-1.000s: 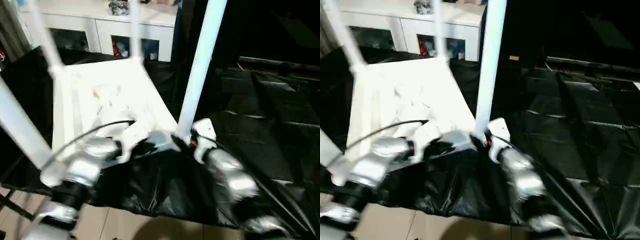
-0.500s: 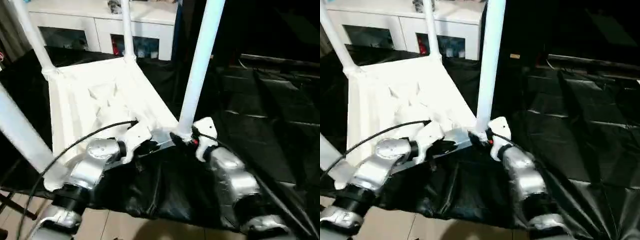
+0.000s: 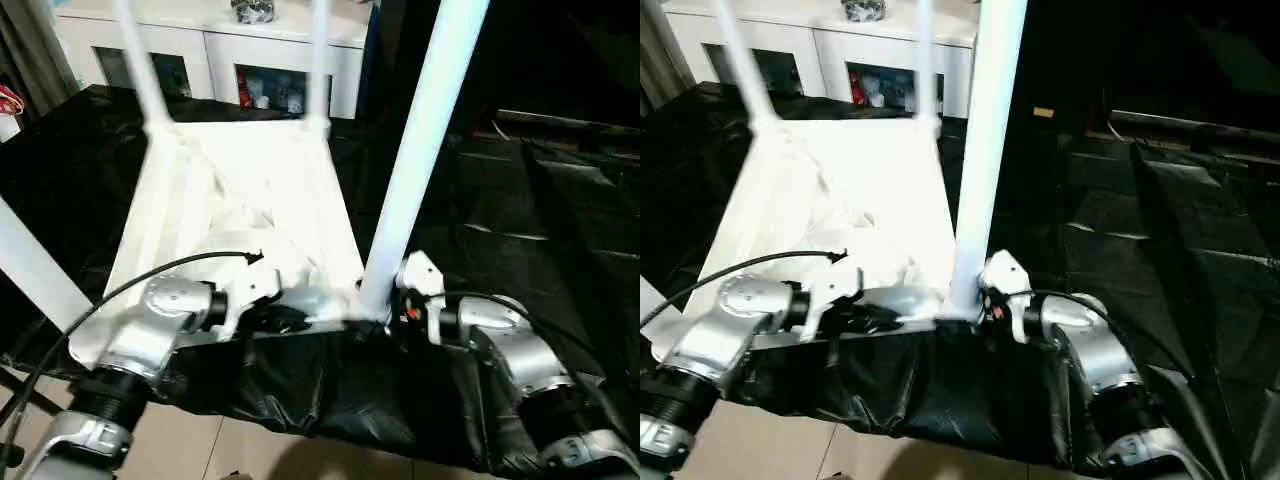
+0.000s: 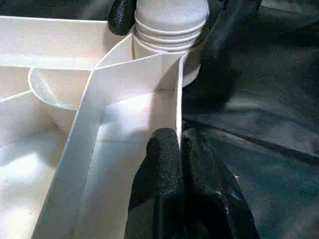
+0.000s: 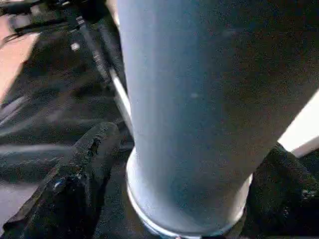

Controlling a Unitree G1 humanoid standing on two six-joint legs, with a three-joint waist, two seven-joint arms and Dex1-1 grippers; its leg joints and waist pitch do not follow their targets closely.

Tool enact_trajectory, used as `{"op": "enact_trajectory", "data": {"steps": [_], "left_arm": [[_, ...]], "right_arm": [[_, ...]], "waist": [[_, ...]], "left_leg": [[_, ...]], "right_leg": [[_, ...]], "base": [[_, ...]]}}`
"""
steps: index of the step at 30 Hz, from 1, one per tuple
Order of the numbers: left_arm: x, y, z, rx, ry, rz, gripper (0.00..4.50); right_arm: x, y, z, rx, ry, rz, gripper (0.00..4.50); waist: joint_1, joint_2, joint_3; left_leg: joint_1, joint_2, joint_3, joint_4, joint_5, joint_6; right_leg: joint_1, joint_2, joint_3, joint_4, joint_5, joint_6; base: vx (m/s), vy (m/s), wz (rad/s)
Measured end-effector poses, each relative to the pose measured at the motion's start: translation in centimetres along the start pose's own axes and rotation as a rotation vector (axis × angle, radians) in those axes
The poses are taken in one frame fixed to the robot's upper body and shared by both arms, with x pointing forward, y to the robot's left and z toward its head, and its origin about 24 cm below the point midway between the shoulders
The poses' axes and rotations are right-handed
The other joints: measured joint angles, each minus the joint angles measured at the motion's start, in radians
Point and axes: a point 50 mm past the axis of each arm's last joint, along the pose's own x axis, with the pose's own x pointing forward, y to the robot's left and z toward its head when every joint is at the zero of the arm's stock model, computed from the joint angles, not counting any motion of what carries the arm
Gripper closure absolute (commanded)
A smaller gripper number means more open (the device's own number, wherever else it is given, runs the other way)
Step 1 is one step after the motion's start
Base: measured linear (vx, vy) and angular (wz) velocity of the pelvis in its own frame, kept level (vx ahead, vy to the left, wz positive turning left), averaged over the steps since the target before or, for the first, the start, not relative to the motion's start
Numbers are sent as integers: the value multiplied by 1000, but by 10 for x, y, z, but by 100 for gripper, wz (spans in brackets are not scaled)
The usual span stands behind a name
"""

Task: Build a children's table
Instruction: Rotate leg to tighten

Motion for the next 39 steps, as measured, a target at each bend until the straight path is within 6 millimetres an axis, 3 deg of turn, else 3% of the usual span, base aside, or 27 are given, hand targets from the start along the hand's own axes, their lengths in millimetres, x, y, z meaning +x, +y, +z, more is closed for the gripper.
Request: {"op": "enact_trajectory", "data": {"steps": [9, 17, 20, 25, 33, 37, 38, 39], "left_arm": [[-8, -1, -2, -10, 12, -73, 450], [-8, -1, -3, -15, 8, -66, 450], [-6, 0, -3, -21, 4, -23, 450], [9, 5, -1, -24, 0, 136, 450], [34, 9, 9, -40, -3, 329, 450], [43, 9, 13, -49, -18, 371, 450], [44, 9, 13, -52, -19, 373, 450], [44, 8, 13, -54, -20, 377, 450]], "right_arm": [[-1, 5, 2, -25, 21, 91, 163], [0, 7, 1, -10, 5, 78, 176], [3, 7, -3, 40, -38, -11, 176], [18, -4, -9, 146, -125, -327, 177], [42, -13, -5, 236, -152, -718, 178], [44, -17, -4, 258, -151, -789, 178], [44, -17, -3, 254, -153, -794, 122], [44, -17, -3, 246, -153, -795, 122]], "waist": [[6, -2, 1], [7, -2, 1], [4, -3, 1], [-21, -2, 1], [-27, 4, -5], [-22, 6, -6], [-22, 7, -7], [-22, 8, -7]], "left_leg": [[-1, 0, 0, 0, 0, 0], [0, 0, 0, 0, 0, 0], [1, 0, 0, 3, 1, 0], [8, 0, 0, 3, 1, -2], [9, -1, 0, 2, 1, -2], [8, -1, 0, 0, 1, -2], [8, -1, 0, -1, 1, -2], [8, -1, 0, -1, 1, -2]], "right_leg": [[0, 0, 0, 0, 0, 0], [0, 0, 0, 0, 0, 0], [1, 0, 0, 2, 1, -1], [3, 0, 1, 3, 0, 3], [3, 0, 2, 2, 0, 3], [3, 0, 2, 1, 0, 4], [3, 0, 2, 1, 0, 4], [3, 0, 2, 1, 0, 3]], "base": [[0, 0, 0], [0, 0, 0], [0, 0, 0], [0, 0, 0], [0, 0, 0], [0, 0, 0], [0, 0, 0], [0, 0, 0]]}}
